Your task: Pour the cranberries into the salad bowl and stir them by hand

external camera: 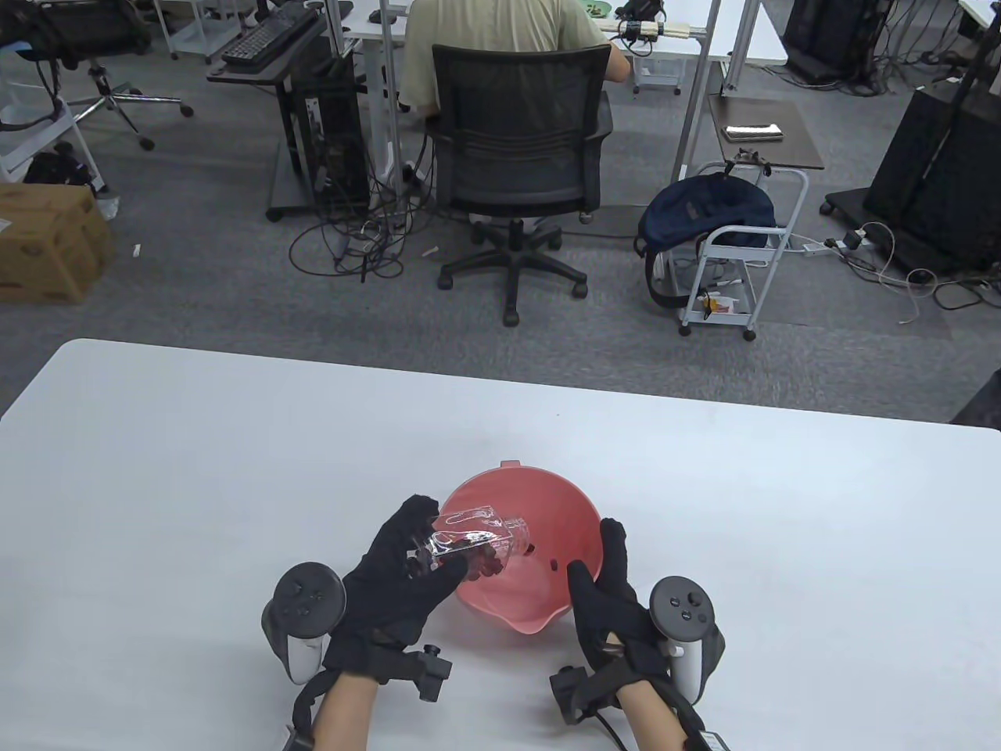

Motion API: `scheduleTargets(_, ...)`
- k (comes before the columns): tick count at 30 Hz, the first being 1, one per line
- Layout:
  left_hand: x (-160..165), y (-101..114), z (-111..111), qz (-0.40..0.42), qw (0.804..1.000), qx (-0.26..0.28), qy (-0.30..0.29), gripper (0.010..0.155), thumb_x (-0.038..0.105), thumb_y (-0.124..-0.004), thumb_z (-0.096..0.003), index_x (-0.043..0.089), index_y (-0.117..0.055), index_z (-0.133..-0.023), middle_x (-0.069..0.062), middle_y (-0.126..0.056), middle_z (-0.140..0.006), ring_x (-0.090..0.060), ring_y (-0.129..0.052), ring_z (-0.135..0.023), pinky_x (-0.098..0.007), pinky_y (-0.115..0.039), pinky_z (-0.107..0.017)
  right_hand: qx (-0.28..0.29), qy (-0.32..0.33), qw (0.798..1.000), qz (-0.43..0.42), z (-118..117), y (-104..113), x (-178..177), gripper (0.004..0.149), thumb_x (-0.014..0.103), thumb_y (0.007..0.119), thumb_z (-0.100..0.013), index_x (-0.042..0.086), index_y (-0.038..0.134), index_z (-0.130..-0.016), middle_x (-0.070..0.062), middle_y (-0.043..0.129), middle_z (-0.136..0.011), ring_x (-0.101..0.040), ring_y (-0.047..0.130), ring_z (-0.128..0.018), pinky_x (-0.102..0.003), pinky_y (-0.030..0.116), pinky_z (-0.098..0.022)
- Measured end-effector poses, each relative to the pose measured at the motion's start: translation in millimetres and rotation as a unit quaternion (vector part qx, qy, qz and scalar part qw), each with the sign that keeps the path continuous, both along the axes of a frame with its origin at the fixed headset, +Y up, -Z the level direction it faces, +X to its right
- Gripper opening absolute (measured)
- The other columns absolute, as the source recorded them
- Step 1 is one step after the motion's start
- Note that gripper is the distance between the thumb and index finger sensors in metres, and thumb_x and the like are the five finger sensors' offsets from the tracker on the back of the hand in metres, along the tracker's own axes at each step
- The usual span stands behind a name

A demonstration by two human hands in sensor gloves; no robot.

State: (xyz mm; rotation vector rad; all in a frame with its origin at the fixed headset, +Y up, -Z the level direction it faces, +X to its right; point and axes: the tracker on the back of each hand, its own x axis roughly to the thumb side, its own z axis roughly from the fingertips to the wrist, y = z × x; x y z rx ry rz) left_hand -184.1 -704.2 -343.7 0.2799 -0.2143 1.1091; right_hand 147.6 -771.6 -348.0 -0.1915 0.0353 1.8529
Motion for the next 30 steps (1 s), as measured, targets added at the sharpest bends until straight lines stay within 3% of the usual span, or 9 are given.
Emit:
scheduleTargets(3, 4.0, -4.1, -0.6, 0.106, 0.993, -0.027, -0.048, 0.084, 0.067, -0.104, -0.0361, 0.050, -0.060, -0.106, 0.006, -0.075, -0.113, -0.026, -0.087, -0.095, -0.027, -0.090, -0.059, 0.000, 0.000, 1.000, 0.000, -0.1, 0.0, -0.1, 0.073, 0.068, 0.067, -0.049, 0.049, 0.023, -0.103, -0.017, 0.047, -0.115, -0.044, 0.066, -0.095, -0.050, 0.074, -0.061)
scheduleTargets(6, 2.6, 0.9, 1.8, -0.027, 0.999, 0.004, 0.020, 0.083, 0.073, -0.100, -0.0359, 0.053, -0.058, -0.105, 0.010, -0.076, -0.113, -0.021, -0.089, -0.094, -0.022, -0.092, -0.059, -0.001, 0.000, 1.000, -0.001, 0.0, 0.0, 0.1, 0.073, 0.068, 0.068, -0.049, 0.049, 0.023, -0.103, -0.017, 0.047, -0.115, -0.044, 0.066, -0.095, -0.050, 0.074, -0.061)
scheduleTargets(9, 5.4, -2.4, 0.2, 0.077, 0.996, -0.016, -0.047, 0.083, 0.069, -0.103, -0.0361, 0.051, -0.061, -0.105, 0.008, -0.076, -0.113, -0.025, -0.089, -0.094, -0.026, -0.091, -0.058, -0.001, 0.000, 1.000, 0.000, 0.0, 0.0, 0.0, 0.073, 0.068, 0.067, -0.049, 0.048, 0.023, -0.103, -0.017, 0.047, -0.115, -0.044, 0.066, -0.095, -0.050, 0.074, -0.061)
scheduleTargets(12, 3.8, 1.3, 3.7, -0.026, 0.999, 0.005, 0.038, 0.083, 0.072, -0.101, -0.0355, 0.053, -0.060, -0.105, 0.010, -0.076, -0.112, -0.022, -0.090, -0.094, -0.024, -0.092, -0.059, -0.001, 0.000, 1.000, -0.001, 0.0, -0.1, 0.1, 0.073, 0.068, 0.068, -0.049, 0.049, 0.023, -0.103, -0.018, 0.047, -0.115, -0.044, 0.066, -0.095, -0.050, 0.074, -0.061)
scheduleTargets(15, 4.8, -2.8, 0.2, 0.072, 0.996, -0.016, -0.045, 0.082, 0.071, -0.102, -0.0362, 0.052, -0.061, -0.105, 0.008, -0.076, -0.113, -0.024, -0.090, -0.094, -0.025, -0.091, -0.058, -0.001, 0.000, 1.000, 0.000, 0.1, -0.1, -0.1, 0.073, 0.068, 0.067, -0.049, 0.048, 0.023, -0.103, -0.017, 0.048, -0.114, -0.044, 0.066, -0.095, -0.050, 0.074, -0.061)
scheduleTargets(18, 4.3, 0.3, 4.4, -0.001, 0.999, -0.007, 0.043, 0.082, 0.071, -0.101, -0.0365, 0.052, -0.061, -0.105, 0.009, -0.075, -0.113, -0.023, -0.089, -0.094, -0.025, -0.091, -0.059, -0.001, 0.000, 1.000, -0.001, 0.0, -0.2, 0.2, 0.073, 0.068, 0.067, -0.049, 0.049, 0.023, -0.103, -0.017, 0.047, -0.115, -0.044, 0.066, -0.095, -0.050, 0.074, -0.061)
scheduleTargets(22, 4.8, -4.1, 0.2, 0.097, 0.994, -0.024, -0.048, 0.081, 0.069, -0.103, -0.0371, 0.051, -0.063, -0.105, 0.007, -0.076, -0.113, -0.026, -0.089, -0.094, -0.028, -0.090, -0.059, -0.001, 0.000, 1.000, 0.000, 0.0, -0.1, 0.0, 0.073, 0.068, 0.067, -0.049, 0.048, 0.023, -0.103, -0.018, 0.047, -0.115, -0.044, 0.066, -0.095, -0.050, 0.074, -0.061)
scheduleTargets(26, 3.3, 0.0, 1.8, -0.008, 1.000, 0.003, 0.004, 0.080, 0.074, -0.099, -0.0369, 0.055, -0.060, -0.104, 0.011, -0.076, -0.113, -0.021, -0.090, -0.095, -0.023, -0.091, -0.060, -0.001, 0.001, 1.000, -0.001, 0.0, -0.2, 0.3, 0.073, 0.068, 0.068, -0.049, 0.049, 0.023, -0.103, -0.018, 0.048, -0.115, -0.044, 0.066, -0.095, -0.050, 0.074, -0.061)
scheduleTargets(30, 7.5, -2.3, 4.1, 0.061, 0.998, -0.019, 0.004, 0.080, 0.068, -0.104, -0.0367, 0.052, -0.064, -0.104, 0.007, -0.076, -0.114, -0.026, -0.088, -0.095, -0.029, -0.089, -0.060, -0.001, 0.000, 1.000, 0.001, -0.1, -0.3, 0.2, 0.073, 0.068, 0.067, -0.049, 0.048, 0.023, -0.103, -0.018, 0.048, -0.114, -0.044, 0.066, -0.095, -0.050, 0.074, -0.061)
